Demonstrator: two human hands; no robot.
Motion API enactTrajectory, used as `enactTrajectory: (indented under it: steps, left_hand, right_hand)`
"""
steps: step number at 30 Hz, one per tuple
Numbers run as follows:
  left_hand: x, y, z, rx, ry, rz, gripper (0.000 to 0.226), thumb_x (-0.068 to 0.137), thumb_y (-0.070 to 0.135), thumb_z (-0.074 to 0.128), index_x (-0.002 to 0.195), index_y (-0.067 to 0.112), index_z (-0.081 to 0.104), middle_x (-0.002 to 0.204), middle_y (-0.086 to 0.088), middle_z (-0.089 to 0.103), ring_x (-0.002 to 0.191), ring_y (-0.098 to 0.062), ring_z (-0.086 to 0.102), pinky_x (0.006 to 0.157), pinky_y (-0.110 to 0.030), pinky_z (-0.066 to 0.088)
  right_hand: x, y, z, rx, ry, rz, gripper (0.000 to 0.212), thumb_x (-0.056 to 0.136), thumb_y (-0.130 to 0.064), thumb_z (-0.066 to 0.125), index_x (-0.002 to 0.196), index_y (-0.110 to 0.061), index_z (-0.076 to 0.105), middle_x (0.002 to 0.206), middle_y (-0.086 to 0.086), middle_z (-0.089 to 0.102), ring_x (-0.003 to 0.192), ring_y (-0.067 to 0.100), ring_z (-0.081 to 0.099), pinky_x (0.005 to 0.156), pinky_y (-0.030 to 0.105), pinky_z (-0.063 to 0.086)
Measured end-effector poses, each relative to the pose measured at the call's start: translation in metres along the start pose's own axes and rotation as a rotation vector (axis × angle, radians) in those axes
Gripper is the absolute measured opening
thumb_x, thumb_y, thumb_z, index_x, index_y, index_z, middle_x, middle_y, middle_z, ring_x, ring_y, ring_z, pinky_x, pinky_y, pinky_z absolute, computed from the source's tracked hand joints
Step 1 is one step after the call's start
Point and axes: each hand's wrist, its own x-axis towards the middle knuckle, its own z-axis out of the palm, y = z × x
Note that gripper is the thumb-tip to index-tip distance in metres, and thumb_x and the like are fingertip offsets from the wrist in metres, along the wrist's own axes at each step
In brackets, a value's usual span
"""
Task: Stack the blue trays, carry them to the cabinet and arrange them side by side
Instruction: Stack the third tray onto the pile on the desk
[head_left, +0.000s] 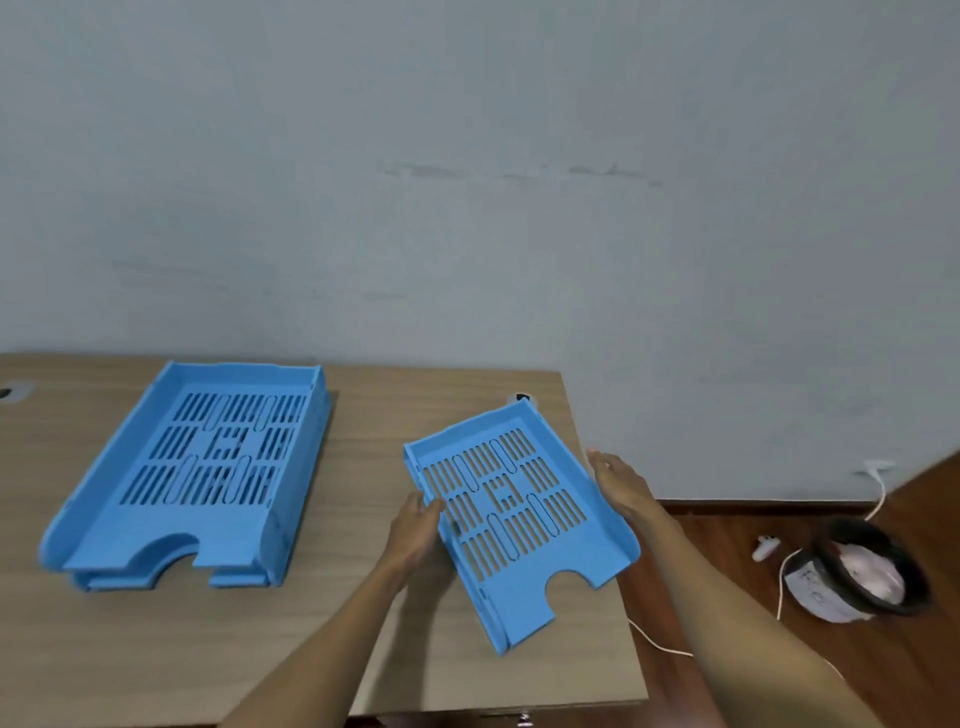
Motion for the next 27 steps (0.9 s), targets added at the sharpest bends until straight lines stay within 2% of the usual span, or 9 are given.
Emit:
enactTrajectory:
  steps: [4, 9, 12, 13, 15, 19, 22, 25, 27]
  left_hand:
    - [-0.007, -0.013, 0.029, -0.032, 0.037, -0.030, 0.032, 0.098, 0.027, 0.054, 0.126, 0.012, 0.055, 0.125, -0.010, 0.066, 0.110, -0.028, 0.063, 0.095, -0.038, 0.049]
    - [-0.012, -0.007, 0.047, -0.148, 0.124, -0.145, 0.038, 0.097, 0.035, 0.056, 0.124, 0.010, 0.050, 0.120, -0.012, 0.066, 0.108, -0.033, 0.064, 0.097, -0.046, 0.052]
    - [-0.011, 0.001, 0.045, -0.229, 0.189, -0.203, 0.043, 0.094, 0.043, 0.058, 0.118, 0.007, 0.053, 0.113, -0.014, 0.067, 0.104, -0.034, 0.065, 0.096, -0.051, 0.052]
    - [-0.010, 0.005, 0.043, -0.251, 0.201, -0.192, 0.043, 0.093, 0.042, 0.061, 0.117, 0.008, 0.053, 0.114, -0.014, 0.068, 0.104, -0.034, 0.066, 0.096, -0.051, 0.053]
    - [-0.006, 0.014, 0.037, -0.300, 0.216, -0.162, 0.041, 0.091, 0.039, 0.065, 0.118, 0.010, 0.051, 0.117, -0.014, 0.067, 0.103, -0.033, 0.067, 0.095, -0.052, 0.054]
    - [-0.001, 0.037, 0.027, -0.355, 0.234, -0.098, 0.039, 0.091, 0.035, 0.066, 0.121, 0.016, 0.049, 0.118, -0.011, 0.066, 0.097, -0.032, 0.071, 0.086, -0.053, 0.059]
    - [-0.001, 0.046, 0.017, -0.330, 0.268, 0.015, 0.028, 0.097, 0.030, 0.059, 0.122, 0.020, 0.051, 0.119, -0.009, 0.068, 0.095, -0.031, 0.072, 0.084, -0.054, 0.060]
    - [-0.005, 0.048, 0.004, -0.299, 0.291, 0.109, 0.027, 0.102, 0.023, 0.049, 0.129, 0.021, 0.050, 0.117, -0.011, 0.069, 0.095, -0.031, 0.072, 0.086, -0.054, 0.059]
    - [-0.007, 0.050, -0.009, -0.280, 0.320, 0.133, 0.029, 0.104, 0.021, 0.045, 0.133, 0.020, 0.049, 0.116, -0.012, 0.070, 0.096, -0.030, 0.071, 0.087, -0.053, 0.058]
  right_hand:
    - [0.013, 0.027, 0.008, -0.028, -0.046, 0.044, 0.077, 0.099, -0.060, 0.032, 0.154, -0.007, 0.025, 0.161, 0.013, 0.029, 0.147, 0.031, 0.030, 0.115, 0.039, 0.027]
    - [0.018, 0.034, 0.011, -0.008, -0.076, 0.082, 0.068, 0.098, -0.047, 0.047, 0.148, -0.002, 0.036, 0.153, 0.016, 0.041, 0.137, 0.033, 0.044, 0.103, 0.037, 0.039]
    - [0.018, 0.038, 0.010, -0.009, -0.086, 0.069, 0.046, 0.093, -0.036, 0.056, 0.112, 0.004, 0.068, 0.117, 0.022, 0.070, 0.100, 0.032, 0.067, 0.083, 0.038, 0.051]
    - [0.018, 0.040, 0.009, -0.020, -0.055, 0.048, 0.040, 0.091, -0.031, 0.058, 0.100, 0.006, 0.071, 0.105, 0.022, 0.073, 0.093, 0.033, 0.069, 0.078, 0.037, 0.052]
    - [0.017, 0.040, 0.006, -0.007, 0.037, 0.034, 0.031, 0.088, -0.020, 0.059, 0.089, 0.007, 0.072, 0.094, 0.025, 0.074, 0.091, 0.036, 0.070, 0.073, 0.037, 0.051]
    - [0.014, 0.023, -0.004, 0.123, 0.118, 0.023, 0.018, 0.087, -0.016, 0.061, 0.098, -0.006, 0.071, 0.101, 0.015, 0.074, 0.093, 0.031, 0.069, 0.085, 0.037, 0.054]
    - [0.014, 0.009, -0.005, 0.354, 0.070, 0.039, 0.016, 0.088, -0.021, 0.066, 0.095, -0.007, 0.063, 0.105, 0.022, 0.071, 0.095, 0.037, 0.069, 0.090, 0.053, 0.054]
    - [0.013, -0.007, 0.000, 0.496, 0.041, 0.043, 0.019, 0.088, -0.023, 0.067, 0.092, -0.006, 0.060, 0.104, 0.027, 0.070, 0.084, 0.034, 0.065, 0.084, 0.058, 0.055]
    - [0.008, -0.022, 0.004, 0.500, 0.042, 0.030, 0.021, 0.088, -0.024, 0.067, 0.097, -0.005, 0.062, 0.099, 0.024, 0.068, 0.080, 0.030, 0.060, 0.074, 0.049, 0.053]
